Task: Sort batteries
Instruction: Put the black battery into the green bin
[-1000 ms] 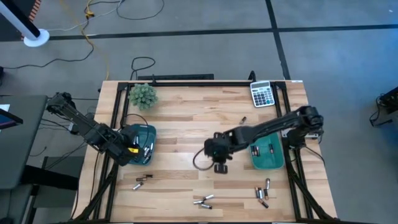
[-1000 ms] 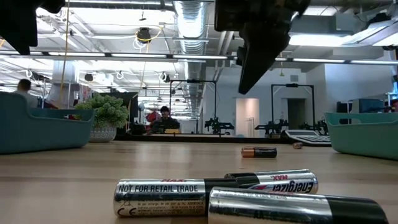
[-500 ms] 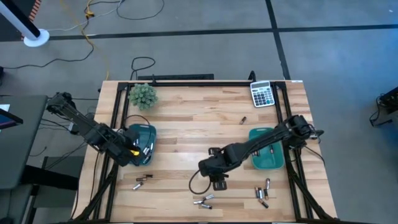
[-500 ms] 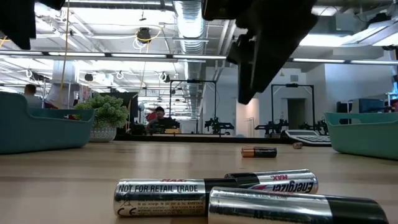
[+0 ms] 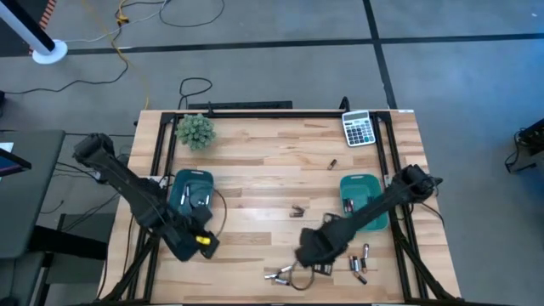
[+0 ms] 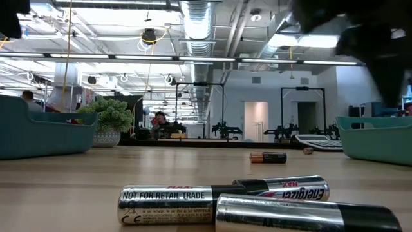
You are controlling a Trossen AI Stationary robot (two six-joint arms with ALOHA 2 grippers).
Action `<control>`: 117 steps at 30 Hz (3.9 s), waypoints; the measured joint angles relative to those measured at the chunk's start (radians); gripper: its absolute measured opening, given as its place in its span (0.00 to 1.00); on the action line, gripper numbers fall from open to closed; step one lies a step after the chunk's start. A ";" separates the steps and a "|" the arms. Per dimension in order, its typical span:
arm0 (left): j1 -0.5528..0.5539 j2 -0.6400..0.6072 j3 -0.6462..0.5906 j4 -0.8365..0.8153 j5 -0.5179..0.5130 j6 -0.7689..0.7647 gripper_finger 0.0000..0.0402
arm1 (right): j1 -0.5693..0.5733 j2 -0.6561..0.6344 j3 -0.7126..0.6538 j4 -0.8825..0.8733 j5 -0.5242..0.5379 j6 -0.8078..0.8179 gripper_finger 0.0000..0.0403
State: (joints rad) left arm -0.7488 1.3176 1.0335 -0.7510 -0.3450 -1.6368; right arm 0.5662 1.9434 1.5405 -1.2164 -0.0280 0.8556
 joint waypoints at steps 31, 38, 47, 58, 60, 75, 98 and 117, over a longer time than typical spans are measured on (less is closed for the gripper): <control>0.016 0.194 0.218 0.002 0.107 0.241 0.36 | 0.471 -0.072 -0.220 0.274 0.070 1.146 0.67; 0.008 0.194 0.218 0.005 0.112 0.222 0.36 | 0.434 -0.075 -0.303 0.433 0.040 1.058 0.67; -0.003 0.194 0.218 0.007 0.101 0.192 0.36 | 0.449 -0.074 -0.321 0.433 0.015 1.029 0.67; 0.000 0.194 0.218 0.007 0.064 0.176 0.36 | 0.473 -0.076 -0.384 0.558 0.018 1.096 0.67; 0.000 0.194 0.218 0.007 0.063 0.174 0.36 | 0.482 -0.081 -0.406 0.588 0.020 1.130 0.67; 0.018 0.194 0.218 -0.002 0.064 0.268 0.36 | 0.476 -0.076 -0.410 0.584 0.005 1.161 0.22; 0.018 0.194 0.218 0.000 0.067 0.415 0.36 | 0.361 -0.461 -0.297 0.008 0.347 1.161 0.04; -0.023 0.256 0.217 -0.195 0.092 0.110 0.36 | -0.113 -1.001 -0.770 0.074 0.271 0.836 0.04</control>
State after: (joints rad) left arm -0.7719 1.5734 1.2503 -0.9464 -0.2532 -1.5273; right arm 0.4531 0.9422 0.7703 -1.1427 0.2430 1.6920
